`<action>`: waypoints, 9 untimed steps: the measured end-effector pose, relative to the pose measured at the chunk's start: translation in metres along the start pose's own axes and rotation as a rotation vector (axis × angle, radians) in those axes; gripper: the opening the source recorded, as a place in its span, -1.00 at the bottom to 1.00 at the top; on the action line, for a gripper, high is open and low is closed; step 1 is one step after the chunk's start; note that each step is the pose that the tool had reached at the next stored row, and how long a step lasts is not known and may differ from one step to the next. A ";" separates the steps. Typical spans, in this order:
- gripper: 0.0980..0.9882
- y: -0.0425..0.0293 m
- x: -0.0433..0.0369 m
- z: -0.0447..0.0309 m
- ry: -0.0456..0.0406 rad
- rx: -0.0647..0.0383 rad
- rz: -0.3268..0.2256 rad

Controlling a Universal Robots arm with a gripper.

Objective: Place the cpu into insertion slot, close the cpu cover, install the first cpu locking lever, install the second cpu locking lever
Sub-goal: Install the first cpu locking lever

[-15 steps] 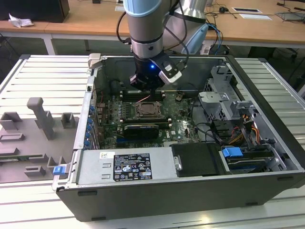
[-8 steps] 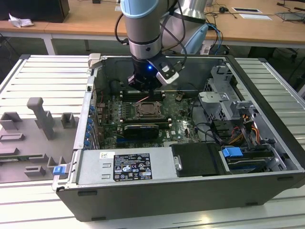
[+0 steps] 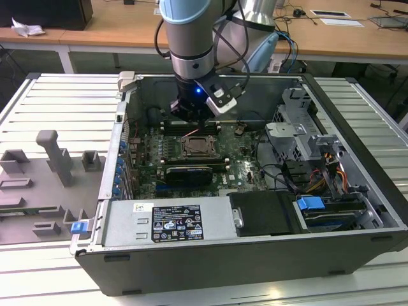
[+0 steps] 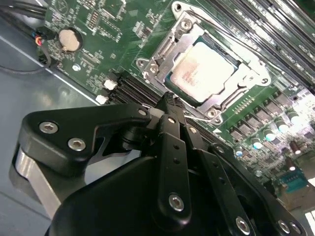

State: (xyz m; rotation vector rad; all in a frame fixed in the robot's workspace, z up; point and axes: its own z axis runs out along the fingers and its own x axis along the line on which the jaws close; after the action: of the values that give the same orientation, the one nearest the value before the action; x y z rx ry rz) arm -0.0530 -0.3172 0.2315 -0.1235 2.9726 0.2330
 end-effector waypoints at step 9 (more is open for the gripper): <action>-0.98 0.0062 0.0036 0.0037 0.0055 -0.013 0.037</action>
State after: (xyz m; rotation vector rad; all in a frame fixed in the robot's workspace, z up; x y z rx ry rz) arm -0.0566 -0.3108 0.2282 -0.0709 2.9813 0.2564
